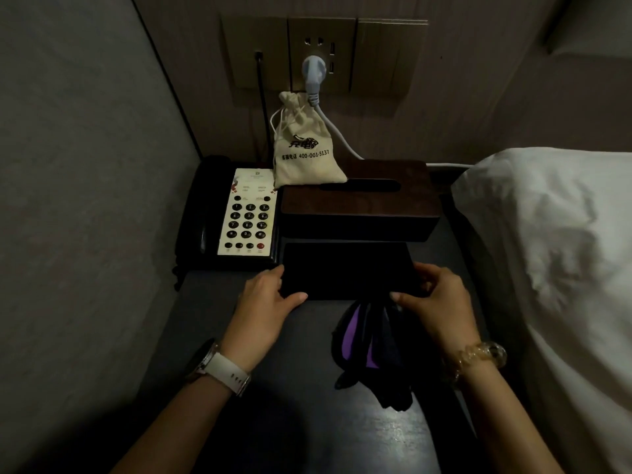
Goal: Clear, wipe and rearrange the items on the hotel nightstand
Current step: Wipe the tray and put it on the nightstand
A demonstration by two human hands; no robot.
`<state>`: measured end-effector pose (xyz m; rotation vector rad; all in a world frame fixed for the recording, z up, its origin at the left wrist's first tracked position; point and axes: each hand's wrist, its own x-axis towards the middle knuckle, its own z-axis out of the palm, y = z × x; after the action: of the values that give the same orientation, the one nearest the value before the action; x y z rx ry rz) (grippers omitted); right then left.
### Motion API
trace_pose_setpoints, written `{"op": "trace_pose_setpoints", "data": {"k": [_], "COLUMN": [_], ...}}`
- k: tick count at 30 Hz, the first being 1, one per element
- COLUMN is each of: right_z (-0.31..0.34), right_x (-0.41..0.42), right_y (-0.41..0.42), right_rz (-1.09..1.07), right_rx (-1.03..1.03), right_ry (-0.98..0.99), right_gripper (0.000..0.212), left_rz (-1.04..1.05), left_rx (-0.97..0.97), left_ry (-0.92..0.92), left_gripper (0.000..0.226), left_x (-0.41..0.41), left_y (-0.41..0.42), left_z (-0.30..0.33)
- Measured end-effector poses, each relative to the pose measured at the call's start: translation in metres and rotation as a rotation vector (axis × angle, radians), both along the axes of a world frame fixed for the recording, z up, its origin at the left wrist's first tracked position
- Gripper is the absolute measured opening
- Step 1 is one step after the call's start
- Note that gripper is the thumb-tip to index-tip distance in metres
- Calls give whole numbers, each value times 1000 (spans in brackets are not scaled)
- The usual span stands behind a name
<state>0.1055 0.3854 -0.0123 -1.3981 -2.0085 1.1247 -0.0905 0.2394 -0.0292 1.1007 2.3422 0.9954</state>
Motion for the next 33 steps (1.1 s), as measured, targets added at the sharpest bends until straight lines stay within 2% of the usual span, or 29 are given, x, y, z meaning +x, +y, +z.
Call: {"op": "trace_pose_setpoints", "data": {"k": [8, 11, 23, 27, 31, 33], "right_z": [-4, -5, -10, -7, -1, 0], "right_x": [-9, -10, -10, -9, -7, -7], "right_y": [-3, -5, -11, -17, -34, -44], "right_rz": [31, 34, 57, 42, -36, -30], "right_rx": [89, 124, 172, 167, 415, 436], "right_ry": [-168, -205, -223, -283, -312, -325], "right_gripper": [73, 70, 54, 64, 56, 54], "left_rz": [-9, -8, 12, 5, -6, -8], "left_rx": [-84, -88, -150, -157, -147, -139], "left_ry": [273, 333, 400, 398, 394, 380], "left_gripper": [39, 49, 58, 55, 48, 47], "left_x": [6, 7, 11, 12, 12, 13], "left_y": [-1, -2, 0, -1, -3, -6], "left_z": [6, 2, -4, -1, 1, 3]}}
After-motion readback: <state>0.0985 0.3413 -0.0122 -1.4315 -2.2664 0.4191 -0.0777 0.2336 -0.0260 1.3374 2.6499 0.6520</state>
